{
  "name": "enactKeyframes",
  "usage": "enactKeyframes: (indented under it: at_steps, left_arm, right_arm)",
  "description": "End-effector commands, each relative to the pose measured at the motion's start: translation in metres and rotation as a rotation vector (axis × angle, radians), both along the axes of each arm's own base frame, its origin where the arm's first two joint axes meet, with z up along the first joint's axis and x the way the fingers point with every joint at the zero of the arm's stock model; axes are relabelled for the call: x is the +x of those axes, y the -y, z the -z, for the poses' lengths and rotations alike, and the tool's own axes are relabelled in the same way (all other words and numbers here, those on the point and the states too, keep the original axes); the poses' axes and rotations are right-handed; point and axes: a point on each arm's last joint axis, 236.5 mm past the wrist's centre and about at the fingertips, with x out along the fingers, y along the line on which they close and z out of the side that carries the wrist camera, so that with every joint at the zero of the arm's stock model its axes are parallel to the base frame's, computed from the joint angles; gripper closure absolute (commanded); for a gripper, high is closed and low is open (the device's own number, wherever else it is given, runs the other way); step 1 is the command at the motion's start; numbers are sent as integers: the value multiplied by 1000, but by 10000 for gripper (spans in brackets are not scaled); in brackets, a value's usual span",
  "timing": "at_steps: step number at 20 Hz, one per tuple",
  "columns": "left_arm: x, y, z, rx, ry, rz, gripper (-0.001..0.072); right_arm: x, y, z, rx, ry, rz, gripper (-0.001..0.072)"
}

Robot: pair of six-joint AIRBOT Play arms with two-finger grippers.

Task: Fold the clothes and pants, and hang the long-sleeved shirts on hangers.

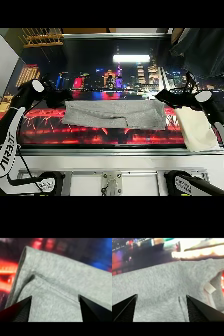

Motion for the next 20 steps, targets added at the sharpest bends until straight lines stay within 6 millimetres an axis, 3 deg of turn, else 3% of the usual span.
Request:
enactKeyframes:
  at_steps: [1, 2, 3, 4, 5, 8, 12, 16, 20]
  left_arm:
    - [-5, 8, -38, 15, 62, 64, 89]
    - [-10, 17, -45, 19, 69, 102, 107]
    - [-13, 26, -50, 19, 78, 127, 344]
    - [-14, 38, -55, 18, 99, 153, 662]
    - [-14, 50, -58, 18, 119, 178, 699]
    - [-21, 87, -60, 11, 135, 264, 699]
    - [-27, 122, -62, 4, 165, 340, 699]
    - [-27, 134, -64, -1, 182, 359, 699]
    - [-28, 134, -64, -6, 176, 347, 699]
  right_arm:
    - [-32, 32, 12, 33, -97, -63, 44]
    - [-42, 44, 19, 50, -133, -70, 44]
    - [-51, 55, 28, 70, -167, -73, 44]
    - [-59, 66, 38, 94, -201, -68, 43]
    - [-65, 74, 49, 122, -237, -55, 43]
    - [-74, 76, 81, 182, -319, -57, 43]
    - [-68, 51, 102, 281, -339, -99, 44]
    - [-60, 18, 107, 338, -335, -163, 43]
    - [-49, -12, 99, 385, -296, -207, 44]
